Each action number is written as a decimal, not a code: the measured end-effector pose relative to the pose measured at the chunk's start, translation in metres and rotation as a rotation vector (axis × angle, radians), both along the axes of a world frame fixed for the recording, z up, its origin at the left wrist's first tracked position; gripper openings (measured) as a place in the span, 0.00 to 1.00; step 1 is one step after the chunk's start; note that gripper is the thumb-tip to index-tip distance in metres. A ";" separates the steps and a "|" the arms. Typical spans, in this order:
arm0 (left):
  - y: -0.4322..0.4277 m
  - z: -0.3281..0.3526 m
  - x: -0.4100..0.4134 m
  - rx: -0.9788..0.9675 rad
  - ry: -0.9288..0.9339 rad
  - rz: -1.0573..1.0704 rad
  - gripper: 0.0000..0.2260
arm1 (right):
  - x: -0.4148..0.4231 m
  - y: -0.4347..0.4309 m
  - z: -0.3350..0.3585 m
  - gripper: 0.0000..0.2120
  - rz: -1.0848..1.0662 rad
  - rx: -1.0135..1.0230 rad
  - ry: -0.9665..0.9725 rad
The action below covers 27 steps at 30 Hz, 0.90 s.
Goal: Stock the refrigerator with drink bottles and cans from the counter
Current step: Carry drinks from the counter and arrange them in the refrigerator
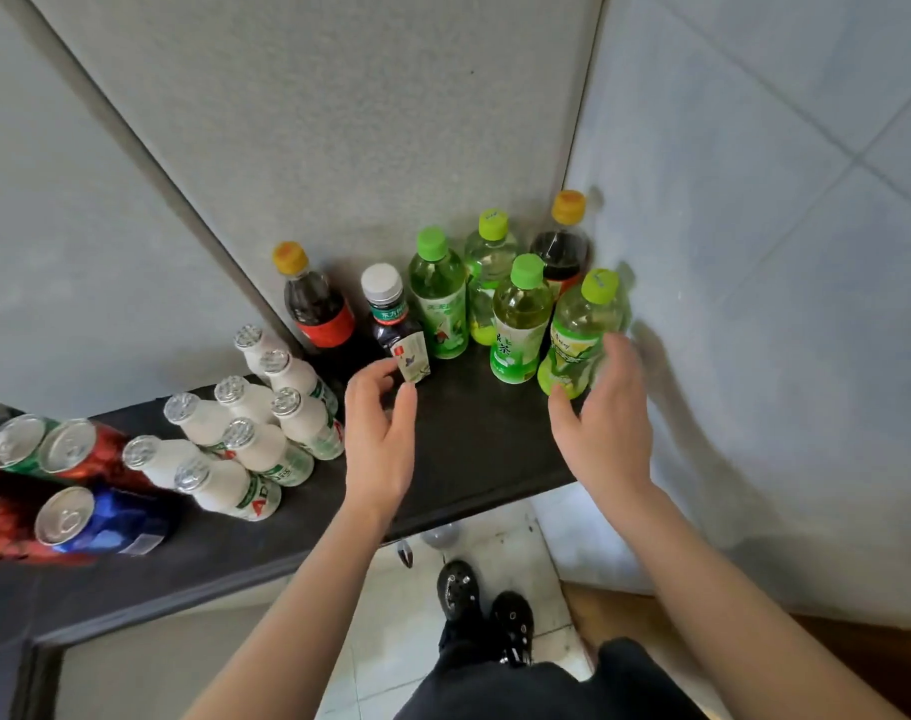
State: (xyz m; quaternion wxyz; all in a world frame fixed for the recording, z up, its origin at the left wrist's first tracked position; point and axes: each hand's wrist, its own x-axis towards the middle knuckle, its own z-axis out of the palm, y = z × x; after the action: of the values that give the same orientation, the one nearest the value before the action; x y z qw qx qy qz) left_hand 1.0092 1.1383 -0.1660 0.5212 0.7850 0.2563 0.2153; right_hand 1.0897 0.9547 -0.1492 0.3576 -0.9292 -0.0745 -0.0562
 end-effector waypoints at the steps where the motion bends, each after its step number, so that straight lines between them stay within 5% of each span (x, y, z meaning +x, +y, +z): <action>1: 0.005 0.006 0.012 0.010 -0.047 0.019 0.13 | 0.006 0.003 0.005 0.33 -0.005 -0.002 -0.020; 9: 0.030 0.018 0.073 0.100 -0.033 0.023 0.29 | 0.032 0.019 0.019 0.39 -0.057 -0.067 -0.038; 18: 0.052 0.010 0.089 0.197 -0.090 -0.062 0.21 | 0.040 0.028 0.014 0.18 -0.166 -0.157 -0.281; 27: 0.050 -0.001 0.072 0.372 -0.076 -0.159 0.20 | 0.016 0.031 -0.011 0.18 0.050 0.014 -0.225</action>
State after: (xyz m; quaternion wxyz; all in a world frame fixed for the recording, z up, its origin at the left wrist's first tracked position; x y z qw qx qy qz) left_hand 1.0807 1.1884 -0.1672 0.3917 0.8770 0.1295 0.2463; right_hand 1.1062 0.9854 -0.1605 0.3549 -0.9123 -0.1370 -0.1516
